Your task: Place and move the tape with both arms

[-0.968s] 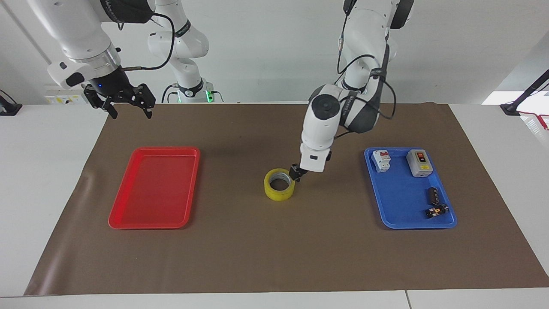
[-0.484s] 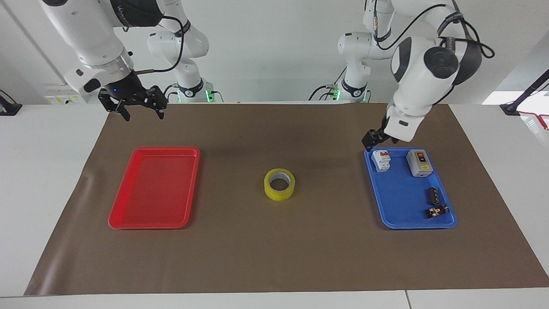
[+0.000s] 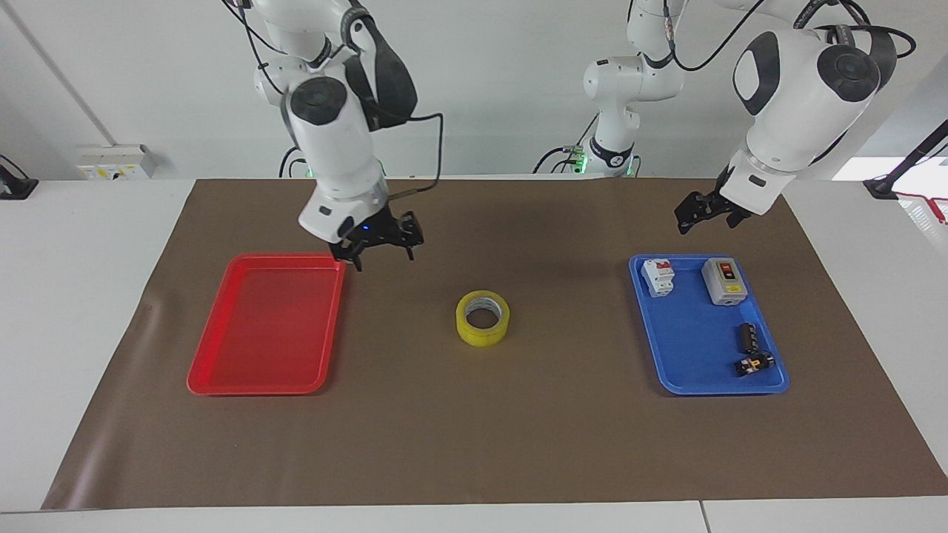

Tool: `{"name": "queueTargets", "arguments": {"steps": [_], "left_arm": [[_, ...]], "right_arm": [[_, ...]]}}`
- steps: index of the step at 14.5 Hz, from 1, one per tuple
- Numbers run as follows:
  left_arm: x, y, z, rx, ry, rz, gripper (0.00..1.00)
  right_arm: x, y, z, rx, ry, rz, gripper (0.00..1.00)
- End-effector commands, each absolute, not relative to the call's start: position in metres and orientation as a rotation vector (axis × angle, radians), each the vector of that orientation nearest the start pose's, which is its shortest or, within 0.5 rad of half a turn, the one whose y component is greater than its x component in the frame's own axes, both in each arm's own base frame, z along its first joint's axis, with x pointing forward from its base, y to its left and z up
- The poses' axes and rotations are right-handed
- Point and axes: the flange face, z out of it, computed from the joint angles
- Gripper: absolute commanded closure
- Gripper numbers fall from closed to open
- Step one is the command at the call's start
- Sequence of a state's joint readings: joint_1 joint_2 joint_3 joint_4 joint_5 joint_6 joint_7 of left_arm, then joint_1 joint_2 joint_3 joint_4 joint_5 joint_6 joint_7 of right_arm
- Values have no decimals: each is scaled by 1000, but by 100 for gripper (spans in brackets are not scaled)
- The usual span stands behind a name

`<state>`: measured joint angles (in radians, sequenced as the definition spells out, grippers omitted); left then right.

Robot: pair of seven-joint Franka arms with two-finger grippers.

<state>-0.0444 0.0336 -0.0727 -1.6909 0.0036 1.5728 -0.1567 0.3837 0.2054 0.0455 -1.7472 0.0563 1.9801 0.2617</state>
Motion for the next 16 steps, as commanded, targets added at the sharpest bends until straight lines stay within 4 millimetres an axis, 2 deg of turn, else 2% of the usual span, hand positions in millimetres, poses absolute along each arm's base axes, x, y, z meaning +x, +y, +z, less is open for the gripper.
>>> {"name": "queueTargets", "arguments": {"steps": [1,2,4,6,9,11,15,16], "left_arm": [[539,-65,550,-3126,-43,238,0],[539,-66,550,-3125,-38,241,0],[540,-71,550,-3126,-24,236,0],[539,-73,552,-3125,-23,234,0],[538,-72,555,-3126,-28,224,0],[540,-72,561,-3133,-26,192,0],[541,-66,564,-3136,-41,177,0],[540,-65,566,-3137,-41,170,0]], "right_arm": [[562,298,403,-3093,-210,-9,0],[566,322,379,-3113,-191,-36,0],[574,341,341,-3152,-143,-113,0],[573,350,321,-3138,-165,-139,0],[572,349,300,-3136,-171,-140,0],[572,350,298,-3135,-172,-142,1],[570,350,295,-3144,-192,-144,47],[569,350,293,-3148,-194,-139,55]]}}
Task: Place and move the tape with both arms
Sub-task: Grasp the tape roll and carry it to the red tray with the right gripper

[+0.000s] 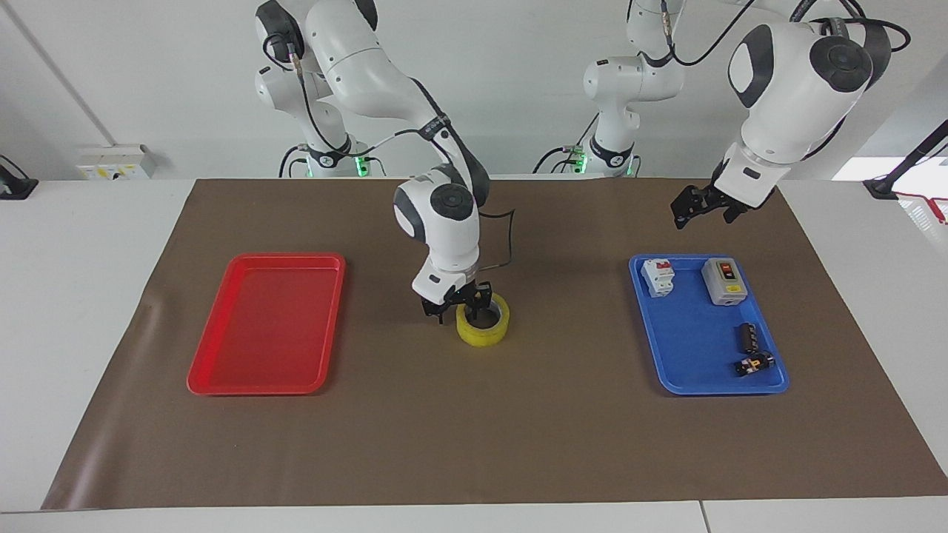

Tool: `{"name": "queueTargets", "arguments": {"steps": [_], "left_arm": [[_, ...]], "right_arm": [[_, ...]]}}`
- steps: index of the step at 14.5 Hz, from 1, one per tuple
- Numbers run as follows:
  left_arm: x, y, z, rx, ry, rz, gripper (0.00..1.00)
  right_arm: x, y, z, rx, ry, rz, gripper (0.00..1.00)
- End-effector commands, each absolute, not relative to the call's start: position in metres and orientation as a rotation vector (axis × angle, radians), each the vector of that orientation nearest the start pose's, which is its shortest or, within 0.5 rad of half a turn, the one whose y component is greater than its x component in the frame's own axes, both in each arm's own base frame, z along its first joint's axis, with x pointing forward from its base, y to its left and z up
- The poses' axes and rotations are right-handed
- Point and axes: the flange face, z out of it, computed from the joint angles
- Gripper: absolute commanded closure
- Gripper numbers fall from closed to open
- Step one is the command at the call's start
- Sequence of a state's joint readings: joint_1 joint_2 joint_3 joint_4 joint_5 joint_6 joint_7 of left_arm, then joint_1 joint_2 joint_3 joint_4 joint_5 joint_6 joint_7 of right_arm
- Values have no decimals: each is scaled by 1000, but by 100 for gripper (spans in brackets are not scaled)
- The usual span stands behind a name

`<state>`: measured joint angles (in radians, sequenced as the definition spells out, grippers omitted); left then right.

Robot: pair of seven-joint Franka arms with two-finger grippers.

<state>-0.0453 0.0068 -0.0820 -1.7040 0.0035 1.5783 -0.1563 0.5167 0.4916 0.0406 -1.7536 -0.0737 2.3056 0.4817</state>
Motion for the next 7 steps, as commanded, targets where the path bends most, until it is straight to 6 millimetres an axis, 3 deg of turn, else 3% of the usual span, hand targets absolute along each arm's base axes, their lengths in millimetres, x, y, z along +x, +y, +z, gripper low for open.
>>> {"name": "queueTargets", "arguments": {"steps": [1,2,3,7], "left_arm": [[539,-65,568,-3137,-41,165,0],[539,-65,568,-3136,-43,162,0],[538,-65,572,-3138,-41,153,0],[536,-64,576,-3153,-59,138,0]], "right_arm": [[568,350,291,-3143,-197,-151,62],[565,348,285,-3143,-205,-161,75],[564,348,285,-3142,-207,-167,100],[587,342,330,-3199,-159,-76,100]]}}
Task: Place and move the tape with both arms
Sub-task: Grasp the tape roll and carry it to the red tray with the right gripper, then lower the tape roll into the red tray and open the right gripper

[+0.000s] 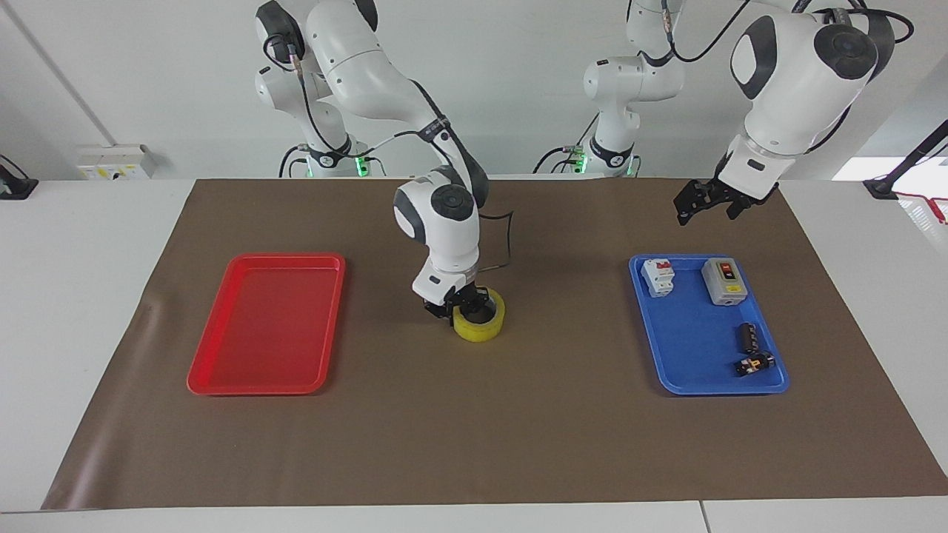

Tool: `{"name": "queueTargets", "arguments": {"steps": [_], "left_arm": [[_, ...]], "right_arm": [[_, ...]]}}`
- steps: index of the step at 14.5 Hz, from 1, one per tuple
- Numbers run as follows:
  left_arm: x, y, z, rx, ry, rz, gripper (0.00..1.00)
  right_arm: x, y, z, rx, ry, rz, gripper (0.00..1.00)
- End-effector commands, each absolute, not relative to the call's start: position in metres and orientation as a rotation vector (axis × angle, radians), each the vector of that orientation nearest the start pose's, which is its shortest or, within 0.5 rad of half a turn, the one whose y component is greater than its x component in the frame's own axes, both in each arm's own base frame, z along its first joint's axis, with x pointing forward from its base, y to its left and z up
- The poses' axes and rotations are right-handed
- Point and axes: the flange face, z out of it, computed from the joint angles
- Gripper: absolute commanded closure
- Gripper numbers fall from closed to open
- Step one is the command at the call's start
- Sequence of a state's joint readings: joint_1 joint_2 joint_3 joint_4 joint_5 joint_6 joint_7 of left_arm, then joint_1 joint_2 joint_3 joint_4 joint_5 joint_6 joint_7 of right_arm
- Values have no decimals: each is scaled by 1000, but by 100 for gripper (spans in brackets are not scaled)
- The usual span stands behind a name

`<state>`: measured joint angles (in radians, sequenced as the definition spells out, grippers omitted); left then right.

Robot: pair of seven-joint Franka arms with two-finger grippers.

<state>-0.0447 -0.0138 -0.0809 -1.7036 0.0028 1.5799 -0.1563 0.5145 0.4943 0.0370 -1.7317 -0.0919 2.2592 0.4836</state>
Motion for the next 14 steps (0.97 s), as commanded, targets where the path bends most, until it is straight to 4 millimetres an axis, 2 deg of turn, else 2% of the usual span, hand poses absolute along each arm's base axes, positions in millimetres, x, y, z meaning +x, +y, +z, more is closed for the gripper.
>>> {"name": "queueTargets", "arguments": {"steps": [1,3,4,5,7,9,11,13,14], "left_arm": [[537,-65,575,-3156,-57,138,0],[538,-69,577,-3159,-53,117,0],[539,-69,578,-3161,-55,98,0],[541,-68,578,-3163,-58,76,0],[543,-66,578,-3165,-59,59,0],[542,-66,578,-3165,-51,64,0],[542,-66,578,-3165,-51,66,0],[542,-66,578,-3165,-54,66,0],[543,-65,578,-3165,-56,64,0]], "right_arm": [[591,336,342,-3219,-148,-38,100],[599,311,377,-3255,-88,35,100],[598,286,405,-3262,-94,60,100],[600,250,428,-3264,-125,88,100],[599,167,453,-3244,-270,156,100],[593,93,449,-3210,-415,224,100],[596,34,432,-3174,-528,198,100],[583,-13,405,-3157,-579,120,100],[569,-35,382,-3157,-609,27,100]]}}
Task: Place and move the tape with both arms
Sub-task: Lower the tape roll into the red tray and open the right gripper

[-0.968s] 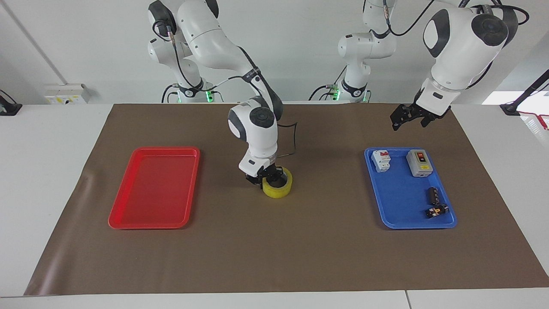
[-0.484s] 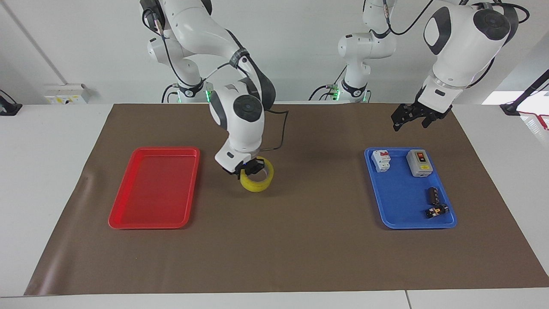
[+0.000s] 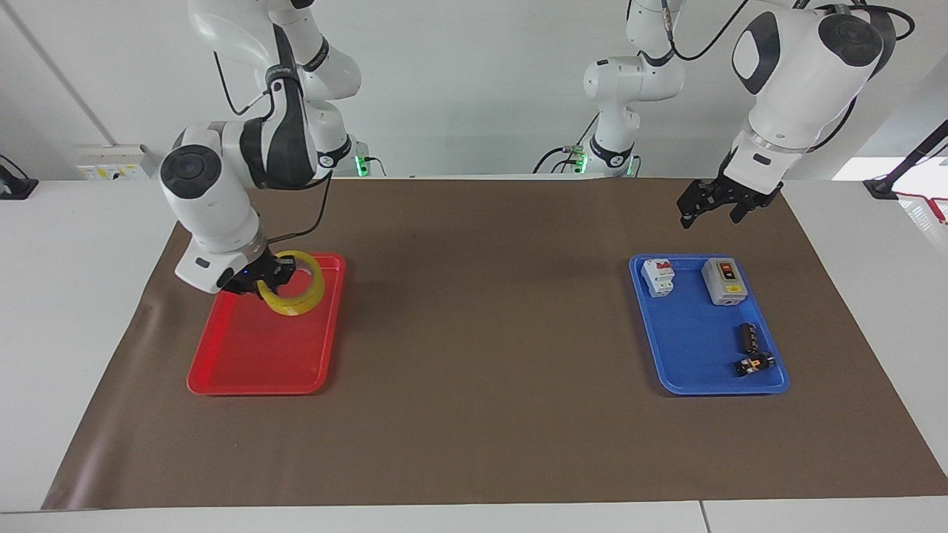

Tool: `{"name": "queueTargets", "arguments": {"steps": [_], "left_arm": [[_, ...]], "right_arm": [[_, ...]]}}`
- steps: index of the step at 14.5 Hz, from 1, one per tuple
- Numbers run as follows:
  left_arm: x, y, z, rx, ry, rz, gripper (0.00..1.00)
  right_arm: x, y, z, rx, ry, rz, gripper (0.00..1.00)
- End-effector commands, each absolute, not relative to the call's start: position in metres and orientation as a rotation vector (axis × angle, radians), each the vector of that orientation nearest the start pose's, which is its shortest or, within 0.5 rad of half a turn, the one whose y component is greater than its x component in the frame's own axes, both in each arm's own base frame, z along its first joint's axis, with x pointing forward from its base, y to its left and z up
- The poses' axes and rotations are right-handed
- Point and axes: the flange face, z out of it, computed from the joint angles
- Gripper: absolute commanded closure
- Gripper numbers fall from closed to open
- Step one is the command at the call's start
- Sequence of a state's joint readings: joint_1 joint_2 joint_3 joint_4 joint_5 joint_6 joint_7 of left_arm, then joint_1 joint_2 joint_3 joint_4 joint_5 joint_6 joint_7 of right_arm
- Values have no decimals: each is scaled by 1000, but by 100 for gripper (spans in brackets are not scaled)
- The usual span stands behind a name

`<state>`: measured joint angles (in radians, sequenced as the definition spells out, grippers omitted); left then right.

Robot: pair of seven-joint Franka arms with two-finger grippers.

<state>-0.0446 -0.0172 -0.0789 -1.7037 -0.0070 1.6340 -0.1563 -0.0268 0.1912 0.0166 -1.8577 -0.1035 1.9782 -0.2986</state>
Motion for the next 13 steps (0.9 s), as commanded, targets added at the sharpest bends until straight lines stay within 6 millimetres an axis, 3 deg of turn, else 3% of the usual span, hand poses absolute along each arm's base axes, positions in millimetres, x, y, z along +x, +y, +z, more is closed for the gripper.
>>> {"name": "queueTargets", "arguments": {"steps": [1,4,8,11,13], "left_arm": [[543,-65,578,-3165,-56,64,0],[542,-65,578,-3165,-56,66,0],[543,-64,578,-3165,-59,64,0],[542,-65,578,-3164,-59,69,0],[542,-65,578,-3164,-56,69,0]], "right_arm": [[559,-44,364,-3156,-638,-42,100],[550,-53,343,-3129,-556,-85,100],[538,-63,324,-3128,-584,-120,100],[541,-71,302,-3130,-607,-172,100],[544,-71,299,-3137,-586,-208,100]]}}
